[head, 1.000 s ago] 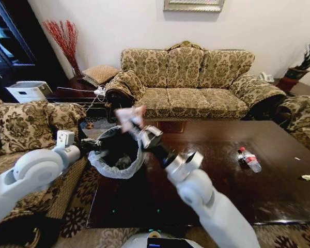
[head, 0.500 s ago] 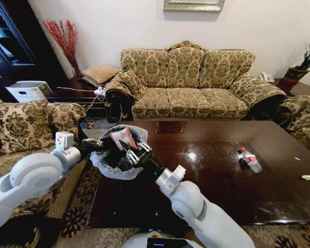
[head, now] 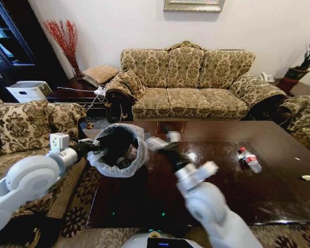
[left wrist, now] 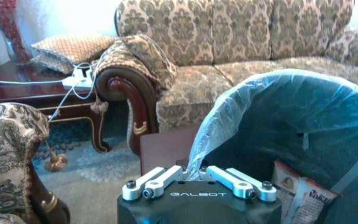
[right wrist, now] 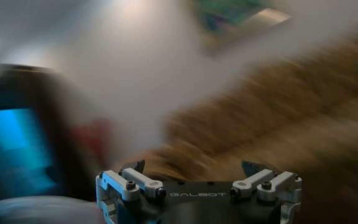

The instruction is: Move to the front of the table and place the trash on the table into the trash bin.

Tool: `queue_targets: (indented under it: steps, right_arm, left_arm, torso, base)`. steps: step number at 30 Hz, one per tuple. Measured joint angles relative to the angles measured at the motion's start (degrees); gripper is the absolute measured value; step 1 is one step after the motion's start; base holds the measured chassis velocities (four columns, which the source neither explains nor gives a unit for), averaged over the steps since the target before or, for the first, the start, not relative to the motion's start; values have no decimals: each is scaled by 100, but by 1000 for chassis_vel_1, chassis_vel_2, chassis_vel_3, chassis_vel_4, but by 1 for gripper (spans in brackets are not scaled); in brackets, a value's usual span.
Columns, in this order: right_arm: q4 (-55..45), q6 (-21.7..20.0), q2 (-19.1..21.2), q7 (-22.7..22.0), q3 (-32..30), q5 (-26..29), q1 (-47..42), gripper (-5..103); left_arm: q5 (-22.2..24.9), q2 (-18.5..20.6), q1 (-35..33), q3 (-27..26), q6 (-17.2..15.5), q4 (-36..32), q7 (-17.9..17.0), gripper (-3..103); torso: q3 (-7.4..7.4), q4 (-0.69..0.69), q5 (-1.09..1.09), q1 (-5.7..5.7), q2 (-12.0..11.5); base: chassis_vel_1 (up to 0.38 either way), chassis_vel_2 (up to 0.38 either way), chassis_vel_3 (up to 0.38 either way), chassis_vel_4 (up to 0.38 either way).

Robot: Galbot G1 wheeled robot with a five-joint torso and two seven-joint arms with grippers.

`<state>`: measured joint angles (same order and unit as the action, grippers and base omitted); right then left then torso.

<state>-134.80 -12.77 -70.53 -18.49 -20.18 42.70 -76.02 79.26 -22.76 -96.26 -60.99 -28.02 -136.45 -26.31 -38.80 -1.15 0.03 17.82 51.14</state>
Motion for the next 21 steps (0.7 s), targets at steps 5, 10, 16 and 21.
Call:
queue_targets:
  steps: [5,10,16,21]
  right_arm:
    - [221,-14,-121,-240,-971,620,-525,100]
    - [585,255,-266,-207,-1567,486,-810,100]
    - [824,489,-267,-94,-1802,173,-909,100]
    - [855,694,-318,-12,-1741,-169,-1034,100]
  left_arm:
    - [-244,-242,-95,91,20,-85,113,2]
    - [-426,-486,-208,76,45,-168,176,2]
    - [-641,-722,-372,70,102,-236,256,2]
    - [-690,-803,-470,-17,129,-314,286,2]
  torso:
    - [0,0,-2,0,0]
    - [0,-2,-3,0,0]
    - [0,-3,-3,0,0]
    - [0,-1,1,0,0]
  base:
    - [0,0,0,0]
    - [-35,-38,59,50]
    - [-140,-152,163,148]
    - [-258,-247,259,240]
